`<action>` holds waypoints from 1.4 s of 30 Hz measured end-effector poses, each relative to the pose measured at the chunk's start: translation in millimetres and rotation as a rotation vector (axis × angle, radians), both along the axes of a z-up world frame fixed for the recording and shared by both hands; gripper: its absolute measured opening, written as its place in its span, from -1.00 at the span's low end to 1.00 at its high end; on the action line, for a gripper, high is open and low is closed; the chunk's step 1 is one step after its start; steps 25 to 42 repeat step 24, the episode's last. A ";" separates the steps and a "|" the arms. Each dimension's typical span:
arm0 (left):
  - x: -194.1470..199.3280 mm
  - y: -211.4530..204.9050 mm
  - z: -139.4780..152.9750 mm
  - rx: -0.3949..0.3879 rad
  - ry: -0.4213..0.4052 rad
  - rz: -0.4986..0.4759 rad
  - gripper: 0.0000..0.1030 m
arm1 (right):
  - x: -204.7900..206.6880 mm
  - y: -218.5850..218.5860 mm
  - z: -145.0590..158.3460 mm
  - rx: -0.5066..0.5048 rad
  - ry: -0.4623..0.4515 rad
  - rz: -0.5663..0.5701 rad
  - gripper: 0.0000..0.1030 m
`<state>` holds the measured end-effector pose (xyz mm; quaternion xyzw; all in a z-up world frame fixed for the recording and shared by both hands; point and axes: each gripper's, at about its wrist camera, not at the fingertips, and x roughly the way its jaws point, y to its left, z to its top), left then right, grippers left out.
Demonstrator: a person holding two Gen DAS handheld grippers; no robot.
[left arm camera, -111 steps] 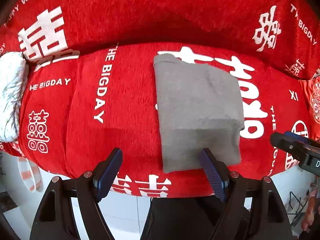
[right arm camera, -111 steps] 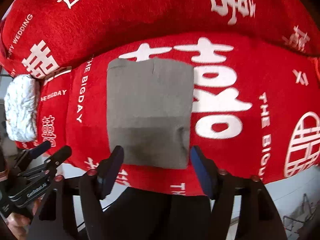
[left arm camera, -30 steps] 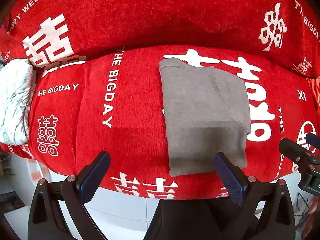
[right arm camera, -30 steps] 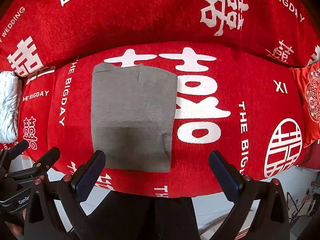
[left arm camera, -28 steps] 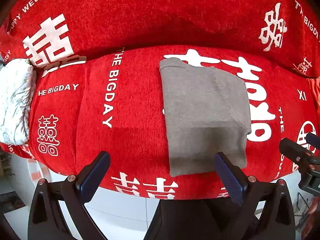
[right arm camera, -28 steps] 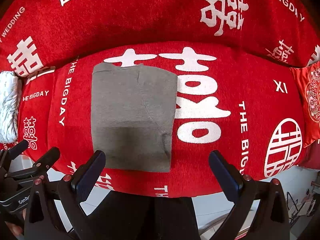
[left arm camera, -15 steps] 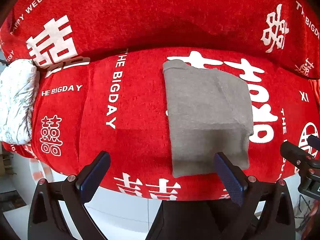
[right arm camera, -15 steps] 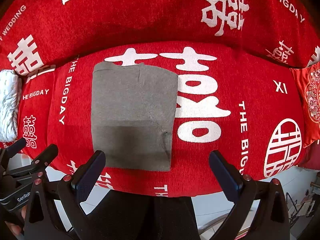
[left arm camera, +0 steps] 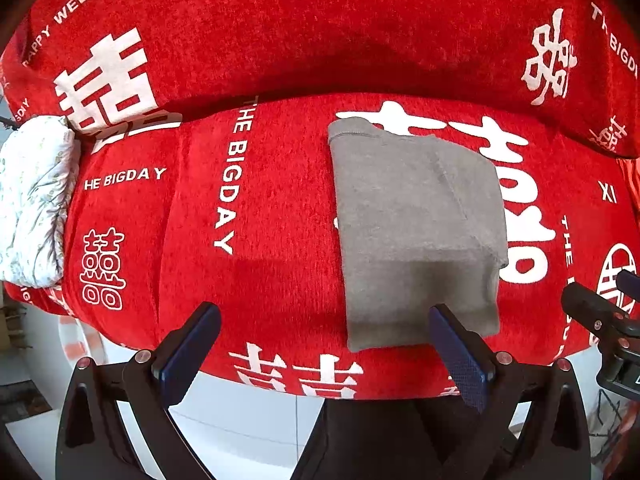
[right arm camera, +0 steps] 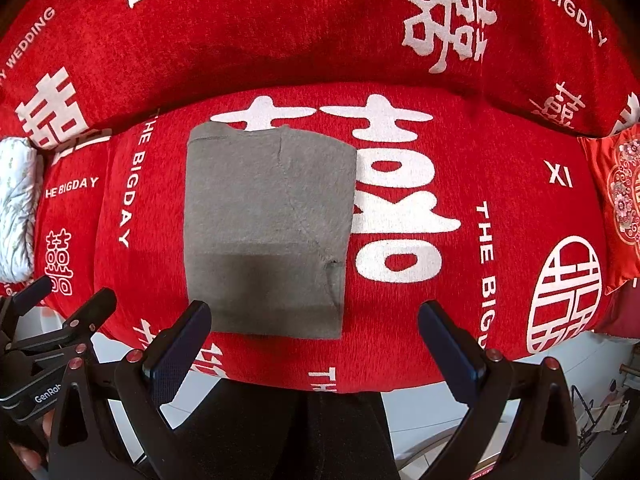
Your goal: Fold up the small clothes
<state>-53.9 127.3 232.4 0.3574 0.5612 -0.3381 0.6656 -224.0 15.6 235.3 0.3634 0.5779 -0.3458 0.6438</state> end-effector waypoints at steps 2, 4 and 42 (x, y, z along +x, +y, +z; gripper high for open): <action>0.9 1.4 0.1 -0.002 0.003 0.001 1.00 | 0.4 -0.2 0.0 0.000 0.000 0.002 0.99; 1.3 2.3 1.2 -0.006 0.000 -0.001 1.00 | 0.6 0.1 0.0 -0.001 0.001 0.004 0.99; 4.7 5.5 5.8 -0.044 0.011 -0.011 1.00 | 1.2 7.9 5.4 -0.006 0.003 -0.009 0.99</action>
